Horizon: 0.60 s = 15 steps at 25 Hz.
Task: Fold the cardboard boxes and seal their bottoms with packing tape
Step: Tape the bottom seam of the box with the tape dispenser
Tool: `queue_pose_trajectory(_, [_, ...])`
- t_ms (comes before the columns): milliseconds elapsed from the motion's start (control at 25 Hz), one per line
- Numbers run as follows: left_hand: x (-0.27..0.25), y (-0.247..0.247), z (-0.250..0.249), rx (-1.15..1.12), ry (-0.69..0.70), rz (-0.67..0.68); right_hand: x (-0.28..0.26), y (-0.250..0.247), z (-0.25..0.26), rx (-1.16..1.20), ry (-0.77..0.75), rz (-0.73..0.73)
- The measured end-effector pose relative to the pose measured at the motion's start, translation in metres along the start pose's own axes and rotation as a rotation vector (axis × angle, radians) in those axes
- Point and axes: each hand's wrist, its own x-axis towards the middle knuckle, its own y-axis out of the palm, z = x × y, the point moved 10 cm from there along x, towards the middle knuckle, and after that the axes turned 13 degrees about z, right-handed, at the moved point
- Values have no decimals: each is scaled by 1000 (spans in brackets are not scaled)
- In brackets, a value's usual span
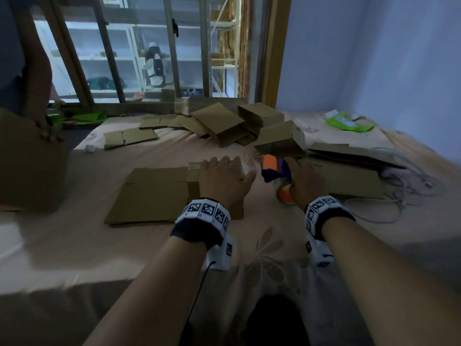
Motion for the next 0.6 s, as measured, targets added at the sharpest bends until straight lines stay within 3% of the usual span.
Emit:
queue_pose_trajectory(160, [4,1,4,-62,-88,40,-3,-8,13,-173,-60,-72])
queue_pose_trajectory(360, [19,10,12,-141,-216,238,2,-8,36,-258,-151,-117])
queue_pose_trajectory(600, [13,5,5,-49,-218,164,12,-11,54,-341,-155,-59])
